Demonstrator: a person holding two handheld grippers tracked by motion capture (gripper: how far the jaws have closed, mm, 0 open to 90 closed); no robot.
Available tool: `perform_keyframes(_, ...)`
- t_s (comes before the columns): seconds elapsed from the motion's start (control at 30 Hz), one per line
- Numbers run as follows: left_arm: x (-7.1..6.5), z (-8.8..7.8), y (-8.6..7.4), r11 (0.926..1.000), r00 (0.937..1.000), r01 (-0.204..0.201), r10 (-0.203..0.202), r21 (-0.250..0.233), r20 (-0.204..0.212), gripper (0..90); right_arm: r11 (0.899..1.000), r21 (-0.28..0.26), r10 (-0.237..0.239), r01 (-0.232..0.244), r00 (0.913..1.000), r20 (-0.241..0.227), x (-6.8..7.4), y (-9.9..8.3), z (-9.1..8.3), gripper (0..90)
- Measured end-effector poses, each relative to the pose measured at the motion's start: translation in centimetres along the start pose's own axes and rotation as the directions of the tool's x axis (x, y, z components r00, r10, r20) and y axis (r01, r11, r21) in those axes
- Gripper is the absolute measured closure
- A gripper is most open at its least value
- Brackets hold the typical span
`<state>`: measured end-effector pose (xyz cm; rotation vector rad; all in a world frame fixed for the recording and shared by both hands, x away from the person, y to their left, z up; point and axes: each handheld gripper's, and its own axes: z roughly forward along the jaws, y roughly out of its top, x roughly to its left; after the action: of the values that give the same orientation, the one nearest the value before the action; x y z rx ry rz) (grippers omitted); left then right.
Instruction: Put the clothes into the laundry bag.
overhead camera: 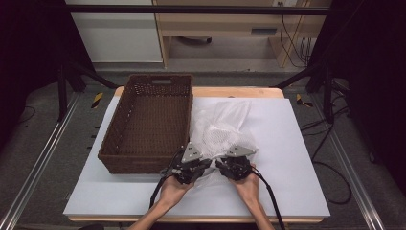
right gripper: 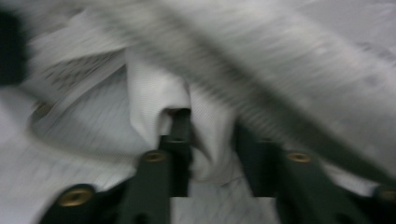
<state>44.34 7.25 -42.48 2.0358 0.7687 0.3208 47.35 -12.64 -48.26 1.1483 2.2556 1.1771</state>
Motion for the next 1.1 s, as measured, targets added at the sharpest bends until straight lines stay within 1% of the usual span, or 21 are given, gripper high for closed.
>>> perform_keyframes(0.03, 0.0, -0.1, 0.0, 1.0000, 1.0000, -0.001, 0.001, -0.001, 0.002, 88.1, 1.000, -0.009, 0.019, -0.019, 0.9998, -0.002, -0.2, 0.2, 0.2, 82.8)
perform_keyframes(0.07, 0.0, -0.2, 0.1, 1.0000, 1.0000, -0.001, 0.001, -0.003, 0.004, 88.1, 0.999, -0.014, 0.029, -0.029, 0.9994, 0.021, -0.1, 0.4, 0.4, 84.7)
perform_keyframes(0.13, -0.1, -0.3, 0.2, 1.0000, 1.0000, -0.004, 0.004, -0.006, 0.008, 88.1, 1.000, -0.021, 0.022, -0.021, 0.9966, 0.080, 0.1, 0.9, 0.7, 86.2)
perform_keyframes(0.2, -0.3, -0.5, 0.3, 0.9999, 0.9999, -0.008, 0.009, -0.009, 0.012, 88.2, 0.999, -0.041, 0.038, -0.033, 0.9921, 0.119, 0.0, 1.4, 1.0, 86.6)
perform_keyframes(0.27, -0.5, -0.6, 0.3, 0.9999, 0.9998, -0.014, 0.014, -0.010, 0.016, 88.2, 0.996, -0.060, 0.070, -0.061, 0.9828, 0.171, -0.6, 1.7, 1.4, 86.6)
perform_keyframes(0.33, -0.6, -0.6, 0.3, 0.9998, 0.9997, -0.016, 0.016, -0.008, 0.016, 88.1, 0.994, -0.064, 0.099, -0.087, 0.9699, 0.222, -1.5, 1.6, 1.9, 86.4)
perform_keyframes(0.37, -0.5, -0.5, 0.2, 0.9999, 0.9998, -0.015, 0.015, -0.005, 0.016, 88.1, 0.991, -0.062, 0.131, -0.121, 0.9670, 0.218, -1.9, 1.5, 2.1, 86.1)
perform_keyframes(0.4, -0.4, -0.4, 0.1, 0.9999, 0.9998, -0.012, 0.012, -0.002, 0.017, 88.1, 0.987, -0.070, 0.154, -0.142, 0.9680, 0.199, -2.2, 1.4, 2.0, 85.6)
perform_keyframes(0.43, -0.2, -0.2, 0.0, 1.0000, 0.9998, -0.008, 0.008, 0.001, 0.016, 88.1, 0.987, -0.074, 0.153, -0.141, 0.9696, 0.191, -2.3, 1.3, 1.9, 84.2)
perform_keyframes(0.5, 0.1, 0.1, -0.2, 1.0000, 0.9999, 0.005, -0.005, 0.008, 0.016, 88.1, 0.993, -0.065, 0.110, -0.100, 0.9776, 0.179, -2.0, 1.3, 1.4, 77.5)
perform_keyframes(0.57, 0.4, 0.2, -0.3, 0.9998, 0.9997, 0.016, -0.016, 0.011, 0.016, 88.1, 0.995, -0.060, 0.094, -0.085, 0.9825, 0.161, -1.6, 1.2, 0.5, 69.3)
perform_keyframes(0.63, 0.4, 0.3, -0.3, 0.9998, 0.9998, 0.016, -0.016, 0.011, 0.012, 88.1, 0.995, -0.073, 0.071, -0.064, 0.9921, 0.103, -1.4, 0.8, -0.5, 59.7)
perform_keyframes(0.7, 0.3, 0.4, -0.3, 0.9999, 0.9998, 0.014, -0.015, 0.008, 0.011, 88.1, 0.997, -0.066, 0.047, -0.042, 0.9956, 0.081, -1.2, 0.5, -1.3, 53.0)
perform_keyframes(0.8, 0.3, 0.5, -0.3, 0.9999, 0.9999, 0.014, -0.014, 0.008, 0.010, 88.1, 0.999, -0.053, 0.002, 0.002, 0.9978, 0.067, -0.8, 0.2, -2.4, 49.2)
perform_keyframes(0.83, 0.3, 0.6, -0.3, 0.9998, 0.9998, 0.014, -0.014, 0.010, 0.011, 88.1, 0.998, -0.060, 0.000, 0.004, 0.9981, 0.062, -0.6, 0.2, -2.6, 50.0)
perform_keyframes(0.87, 0.2, 0.6, -0.3, 0.9999, 0.9998, 0.014, -0.014, 0.008, 0.011, 88.1, 0.998, -0.065, 0.004, 0.000, 0.9985, 0.054, -0.5, 0.2, -2.7, 54.5)
perform_keyframes(0.9, 0.2, 0.6, -0.3, 0.9999, 0.9999, 0.012, -0.012, 0.009, 0.010, 88.1, 0.998, -0.068, -0.003, 0.005, 0.9996, 0.030, -0.5, 0.2, -2.5, 61.7)
perform_keyframes(0.93, 0.1, 0.6, -0.3, 0.9999, 0.9999, 0.012, -0.012, 0.010, 0.012, 88.1, 0.998, -0.063, 0.000, 0.001, 0.9997, 0.023, -0.3, 0.3, -2.2, 67.2)
perform_keyframes(1.0, 0.0, 0.6, -0.3, 0.9999, 0.9998, 0.010, -0.010, 0.010, 0.015, 88.1, 1.000, -0.030, 0.000, 0.002, 0.9986, 0.052, -0.1, 0.4, -1.1, 80.6)
perform_keyframes(1.03, 0.0, 0.5, -0.3, 0.9999, 0.9998, 0.009, -0.009, 0.011, 0.016, 88.1, 1.000, -0.014, 0.010, -0.009, 0.9966, 0.082, -0.2, 0.4, -0.2, 87.0)
perform_keyframes(1.1, 0.0, 0.4, -0.3, 1.0000, 0.9998, 0.007, -0.007, 0.006, 0.018, 88.1, 0.999, -0.010, 0.041, -0.040, 0.9921, 0.119, -0.7, 0.4, 1.0, 89.9)
